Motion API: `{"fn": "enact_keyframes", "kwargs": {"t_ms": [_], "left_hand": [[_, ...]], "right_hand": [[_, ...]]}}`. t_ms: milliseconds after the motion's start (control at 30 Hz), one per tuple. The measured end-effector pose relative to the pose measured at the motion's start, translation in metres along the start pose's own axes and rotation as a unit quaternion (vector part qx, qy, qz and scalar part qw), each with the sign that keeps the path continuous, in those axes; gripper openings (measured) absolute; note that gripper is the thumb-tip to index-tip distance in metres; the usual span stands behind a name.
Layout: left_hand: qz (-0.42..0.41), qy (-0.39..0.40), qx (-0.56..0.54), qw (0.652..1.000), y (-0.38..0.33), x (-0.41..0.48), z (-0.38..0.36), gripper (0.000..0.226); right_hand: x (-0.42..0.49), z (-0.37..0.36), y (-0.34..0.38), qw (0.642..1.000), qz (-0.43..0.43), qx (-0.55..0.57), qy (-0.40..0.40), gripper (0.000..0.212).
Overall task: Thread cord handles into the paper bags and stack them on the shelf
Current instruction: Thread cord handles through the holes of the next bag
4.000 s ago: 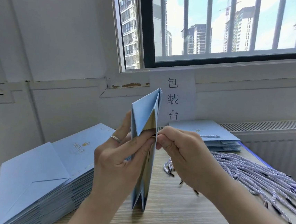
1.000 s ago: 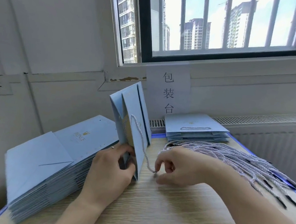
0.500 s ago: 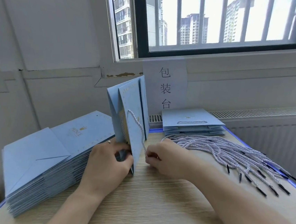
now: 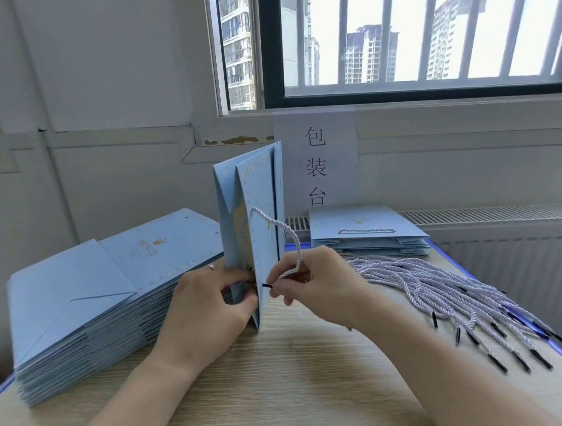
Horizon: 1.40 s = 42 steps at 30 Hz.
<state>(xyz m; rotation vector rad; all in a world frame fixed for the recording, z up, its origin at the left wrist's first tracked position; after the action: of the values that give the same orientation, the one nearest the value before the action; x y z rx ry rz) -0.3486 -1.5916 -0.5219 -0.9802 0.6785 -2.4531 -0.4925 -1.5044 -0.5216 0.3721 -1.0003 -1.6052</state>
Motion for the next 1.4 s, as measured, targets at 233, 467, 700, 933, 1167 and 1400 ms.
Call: {"fn": "enact_keyframes", "kwargs": {"t_ms": [233,467,700,933,1167,1400], "left_hand": [[-0.002,0.001,-0.002,1.000,0.001,0.001,-0.001,0.019],[-0.026,-0.007,0.011,1.000,-0.002,0.001,-0.005,0.016],[-0.025,0.011,-0.019,0.999,-0.005,0.002,-0.008,0.015],[-0.070,0.021,0.009,0.997,-0.009,0.002,-0.010,0.015],[-0.053,0.052,0.038,0.997,-0.006,0.001,-0.013,0.020],[-0.025,0.041,0.016,0.999,-0.002,0.001,-0.010,0.016]], "right_hand": [[0.001,-0.002,0.000,1.000,0.006,0.022,0.006,0.014],[0.006,-0.001,-0.006,0.998,0.006,0.056,-0.021,0.017],[0.008,-0.001,-0.010,0.999,-0.001,0.052,-0.013,0.019],[0.004,-0.005,-0.020,0.995,-0.042,-0.044,0.077,0.014],[0.007,-0.014,-0.022,0.992,-0.021,-0.084,0.092,0.033],[0.007,-0.012,-0.023,0.995,0.016,-0.080,0.051,0.019]]}}
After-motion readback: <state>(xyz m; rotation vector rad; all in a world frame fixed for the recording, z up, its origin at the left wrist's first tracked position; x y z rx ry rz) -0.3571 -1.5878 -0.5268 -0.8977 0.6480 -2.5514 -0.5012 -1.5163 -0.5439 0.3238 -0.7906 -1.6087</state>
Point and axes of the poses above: each hand's wrist, its own x-axis towards the middle knuckle, its own z-axis out of the back of the hand, y = z × x, the point moved 5 cm from there along x, towards the middle knuckle, and after that the axes turned 6 degrees about y, right-handed, at the moved point
